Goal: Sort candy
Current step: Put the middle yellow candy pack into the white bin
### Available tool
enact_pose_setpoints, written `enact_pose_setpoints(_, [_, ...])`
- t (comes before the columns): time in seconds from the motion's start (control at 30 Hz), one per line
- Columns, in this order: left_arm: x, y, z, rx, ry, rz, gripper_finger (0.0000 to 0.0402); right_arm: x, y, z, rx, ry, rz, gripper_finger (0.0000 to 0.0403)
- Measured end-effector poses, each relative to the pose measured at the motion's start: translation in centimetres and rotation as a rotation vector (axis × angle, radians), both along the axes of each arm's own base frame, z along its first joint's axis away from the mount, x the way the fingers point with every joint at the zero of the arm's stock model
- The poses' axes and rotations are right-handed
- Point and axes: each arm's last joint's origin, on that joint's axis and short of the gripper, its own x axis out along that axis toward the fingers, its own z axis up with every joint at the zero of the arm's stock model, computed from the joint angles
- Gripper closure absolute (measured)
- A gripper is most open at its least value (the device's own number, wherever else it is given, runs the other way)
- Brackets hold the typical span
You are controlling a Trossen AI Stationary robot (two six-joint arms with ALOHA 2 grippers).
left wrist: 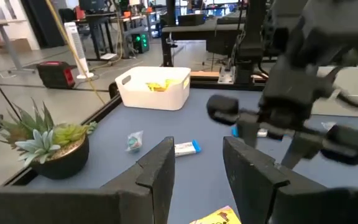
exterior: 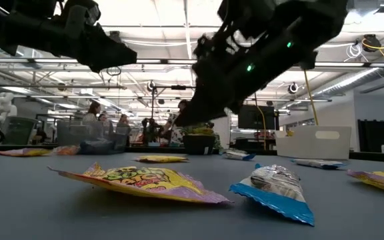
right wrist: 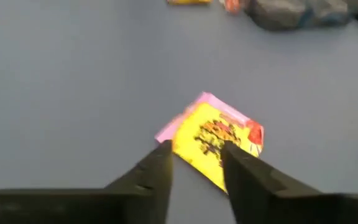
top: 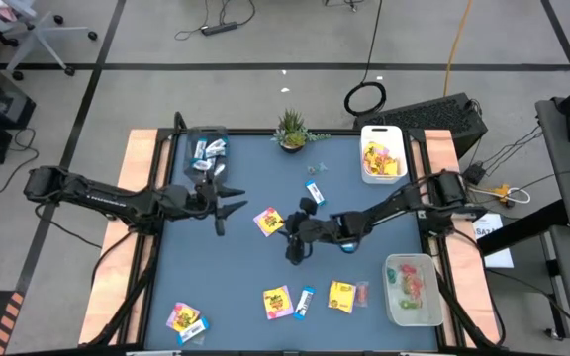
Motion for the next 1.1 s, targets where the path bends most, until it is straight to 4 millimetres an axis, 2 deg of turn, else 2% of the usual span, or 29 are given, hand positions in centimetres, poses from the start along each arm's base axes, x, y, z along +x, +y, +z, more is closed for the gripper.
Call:
enact_pose_setpoints(0.1, [0.0,0.0,0.0,0.0,0.001,0.0,0.0259,0.8,-0.8,-1.2,0.015,0.023,-0.039,0.0227])
enact_pose_setpoints(0.23, [0.0,0.0,0.0,0.0,0.002,0.0,0.0259,2.0,-1.9,-2.8,0.046,0.063,-0.048,0.0183])
enact_pose_setpoints(0.33, [0.0,0.0,0.0,-0.001,0.003,-0.001,0.0259,2.8,-2.7,-3.7,0.078,0.09,-0.081,0.0166])
enact_pose_setpoints(0.47, [0.0,0.0,0.0,-0.001,0.005,-0.001,0.0259,3.6,-3.7,-4.2,0.134,0.123,-0.123,0.0168])
enact_pose_setpoints(0.63, [0.0,0.0,-0.1,-0.002,0.007,-0.003,0.0258,3.8,-4.2,-4.2,0.164,0.133,-0.118,0.0222])
enact_pose_setpoints(0.9, [0.0,0.0,-0.1,-0.016,0.004,-0.002,0.0258,3.6,-3.6,-2.8,0.127,0.129,-0.056,0.0378])
enact_pose_setpoints(0.97, [0.0,0.0,-0.1,-0.017,0.004,-0.003,0.0258,3.4,-3.2,-2.0,0.105,0.121,-0.043,0.0394])
enact_pose_setpoints(1.1, [0.0,0.0,-0.1,-0.018,0.004,-0.003,0.0258,2.7,-2.3,0.5,0.049,0.118,-0.051,0.0388])
